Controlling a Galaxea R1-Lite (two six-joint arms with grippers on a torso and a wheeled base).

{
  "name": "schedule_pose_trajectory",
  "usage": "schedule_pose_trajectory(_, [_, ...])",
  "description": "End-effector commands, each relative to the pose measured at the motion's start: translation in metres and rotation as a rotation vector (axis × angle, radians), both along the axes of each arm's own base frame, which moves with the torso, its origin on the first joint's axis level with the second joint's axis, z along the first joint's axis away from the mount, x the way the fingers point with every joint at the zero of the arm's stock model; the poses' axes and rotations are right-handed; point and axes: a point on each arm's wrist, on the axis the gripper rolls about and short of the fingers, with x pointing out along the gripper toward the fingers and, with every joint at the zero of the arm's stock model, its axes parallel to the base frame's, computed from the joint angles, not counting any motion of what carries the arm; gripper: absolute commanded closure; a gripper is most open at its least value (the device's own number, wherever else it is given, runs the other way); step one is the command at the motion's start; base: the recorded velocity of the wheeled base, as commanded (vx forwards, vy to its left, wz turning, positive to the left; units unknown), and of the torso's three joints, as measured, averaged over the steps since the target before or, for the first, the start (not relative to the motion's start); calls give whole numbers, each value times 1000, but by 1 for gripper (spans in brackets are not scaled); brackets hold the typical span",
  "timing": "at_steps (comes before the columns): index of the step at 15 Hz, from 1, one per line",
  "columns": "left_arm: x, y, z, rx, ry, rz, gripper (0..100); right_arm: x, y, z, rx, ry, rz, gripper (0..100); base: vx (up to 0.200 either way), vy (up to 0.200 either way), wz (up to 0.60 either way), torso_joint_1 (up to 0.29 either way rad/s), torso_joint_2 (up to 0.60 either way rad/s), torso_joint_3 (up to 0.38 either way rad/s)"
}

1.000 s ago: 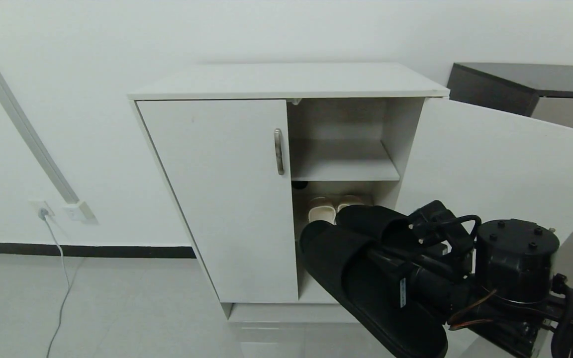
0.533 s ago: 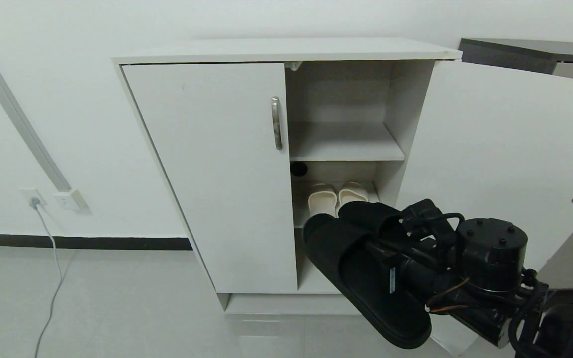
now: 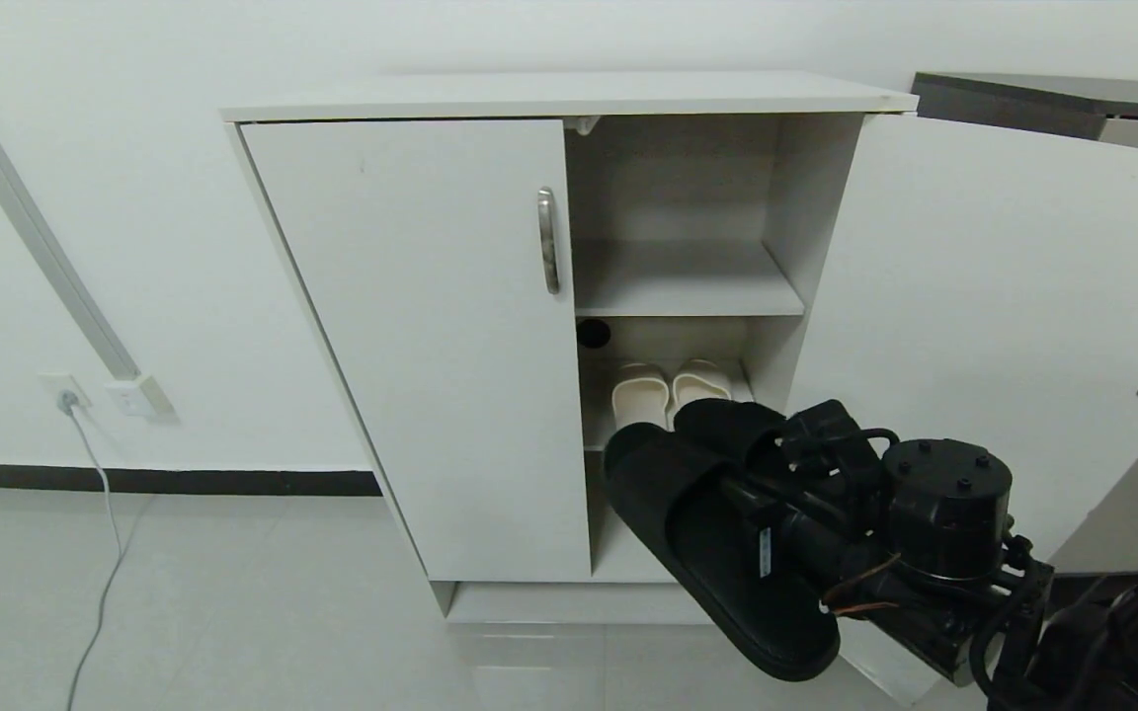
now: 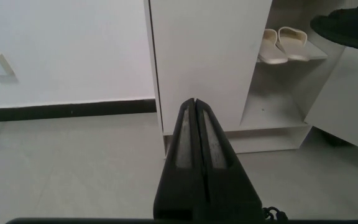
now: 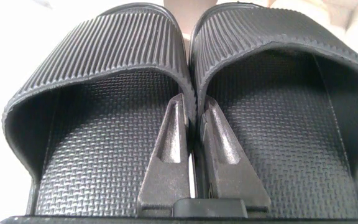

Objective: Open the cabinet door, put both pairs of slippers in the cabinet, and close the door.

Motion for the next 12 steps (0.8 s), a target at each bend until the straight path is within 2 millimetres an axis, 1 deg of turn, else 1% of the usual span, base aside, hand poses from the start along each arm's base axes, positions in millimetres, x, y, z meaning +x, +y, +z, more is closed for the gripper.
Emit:
schedule_pose_trajectory(1, [0, 0, 0, 0, 1, 0, 100, -3, 24, -5, 1, -21, -23, 100, 0, 0, 0, 0, 0, 0])
schedule_pose_trajectory(3, [0, 0, 0, 0, 1, 0, 100, 2, 50, 0, 4, 1, -137, 100, 0, 0, 0, 0, 0, 0])
schedule_pose_trajectory(4, [0, 0, 0, 0, 1, 0, 100, 3, 58, 4, 16, 28, -178, 100, 0, 0, 0, 0, 0, 0])
schedule_pose_trajectory(6, [0, 0, 0, 0, 1, 0, 100, 10, 75, 17, 24, 99, -335, 100, 0, 0, 0, 0, 0, 0])
schedule_pose_trajectory(7, [0, 0, 0, 2, 1, 0, 100, 14, 78, 21, 33, 108, -371, 100, 0, 0, 0, 0, 0, 0])
schedule_pose_trajectory(8, [0, 0, 0, 2, 1, 0, 100, 20, 84, 33, 49, 119, -428, 100, 0, 0, 0, 0, 0, 0])
schedule_pose_trajectory(10, [0, 0, 0, -1, 1, -1, 100, 27, 88, 51, 52, 95, -491, 100, 0, 0, 0, 0, 0, 0])
schedule_pose_trajectory(11, [0, 0, 0, 0, 1, 0, 100, 28, 90, 58, 67, 83, -494, 100, 0, 0, 0, 0, 0, 0])
schedule_pose_trajectory(12, [0, 0, 0, -1, 1, 0, 100, 30, 91, 71, 59, 53, -492, 100, 0, 0, 0, 0, 0, 0])
